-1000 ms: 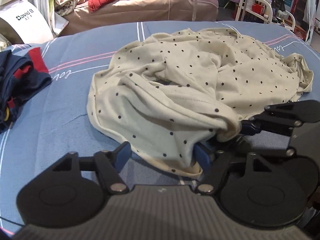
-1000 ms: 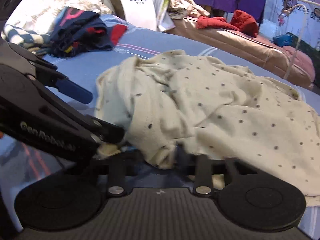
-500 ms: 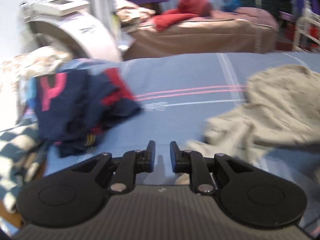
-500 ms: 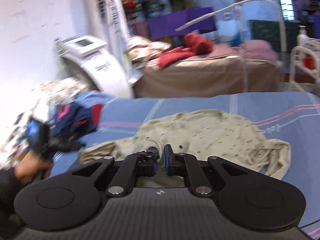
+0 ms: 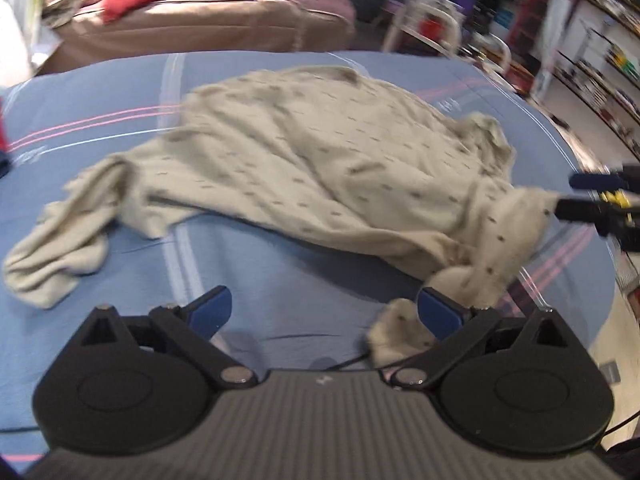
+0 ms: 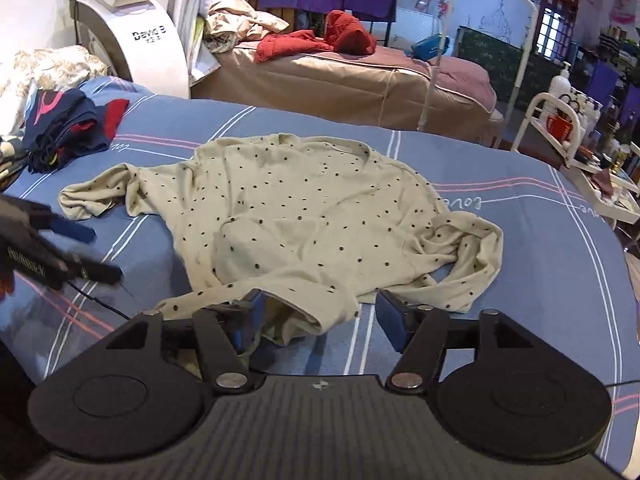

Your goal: Fold small clothes

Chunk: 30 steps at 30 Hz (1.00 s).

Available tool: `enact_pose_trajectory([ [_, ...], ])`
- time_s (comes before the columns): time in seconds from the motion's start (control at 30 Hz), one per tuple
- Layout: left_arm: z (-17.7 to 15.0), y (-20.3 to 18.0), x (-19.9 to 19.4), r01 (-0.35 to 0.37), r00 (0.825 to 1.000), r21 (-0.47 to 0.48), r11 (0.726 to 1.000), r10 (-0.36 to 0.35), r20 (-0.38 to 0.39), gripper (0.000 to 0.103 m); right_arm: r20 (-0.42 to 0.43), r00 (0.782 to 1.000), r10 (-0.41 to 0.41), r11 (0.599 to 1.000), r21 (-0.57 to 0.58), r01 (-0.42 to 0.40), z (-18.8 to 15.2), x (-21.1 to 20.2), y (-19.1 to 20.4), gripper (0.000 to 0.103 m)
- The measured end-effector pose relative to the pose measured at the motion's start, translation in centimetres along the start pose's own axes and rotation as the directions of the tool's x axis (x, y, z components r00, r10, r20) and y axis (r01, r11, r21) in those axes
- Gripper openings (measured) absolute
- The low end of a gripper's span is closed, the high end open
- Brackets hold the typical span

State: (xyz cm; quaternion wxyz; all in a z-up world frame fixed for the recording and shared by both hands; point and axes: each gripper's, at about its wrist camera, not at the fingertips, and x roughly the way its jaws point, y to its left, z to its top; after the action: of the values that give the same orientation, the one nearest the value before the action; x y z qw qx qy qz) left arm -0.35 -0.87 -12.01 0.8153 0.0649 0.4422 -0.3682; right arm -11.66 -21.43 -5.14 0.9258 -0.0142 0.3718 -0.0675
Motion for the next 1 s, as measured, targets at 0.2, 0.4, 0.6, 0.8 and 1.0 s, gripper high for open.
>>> enact_pose_trajectory([
  [0.2, 1.7, 0.3, 2.5, 0.205, 0.977, -0.207, 0.957, -0.214, -0.019, 0.101, -0.018, 1.000, 0.019, 0.982, 0.190, -0.016, -1.9, -0.6, -2.6, 0.103],
  [0.4, 2.8, 1.9, 6.6, 0.192, 0.972, -0.416, 0.889, -0.232, -0.048, 0.097, -0.036, 0.999, 0.031, 0.949, 0.315, -0.018, -3.6, -0.5, -3.8, 0.103],
  [0.6, 3.2, 1.2, 8.6, 0.189, 0.973, -0.461, 0.867, -0.230, -0.033, 0.017, -0.043, 0.998, 0.050, 0.944, 0.330, -0.033, -4.2, -0.6, -3.5, 0.103],
  [0.8, 5.5, 5.4, 1.8, 0.032, 0.991, -0.378, 0.925, 0.020, 0.133, 0.006, -0.047, 0.996, 0.070, 0.936, 0.348, -0.049, -4.8, -0.1, -3.1, 0.103],
  [1.0, 6.9, 13.7, -3.6, -0.148, 0.972, -0.453, 0.879, 0.214, 0.097, 0.018, -0.045, 0.990, 0.137, 0.927, 0.357, -0.112, -4.8, 1.3, -2.0, 0.103],
])
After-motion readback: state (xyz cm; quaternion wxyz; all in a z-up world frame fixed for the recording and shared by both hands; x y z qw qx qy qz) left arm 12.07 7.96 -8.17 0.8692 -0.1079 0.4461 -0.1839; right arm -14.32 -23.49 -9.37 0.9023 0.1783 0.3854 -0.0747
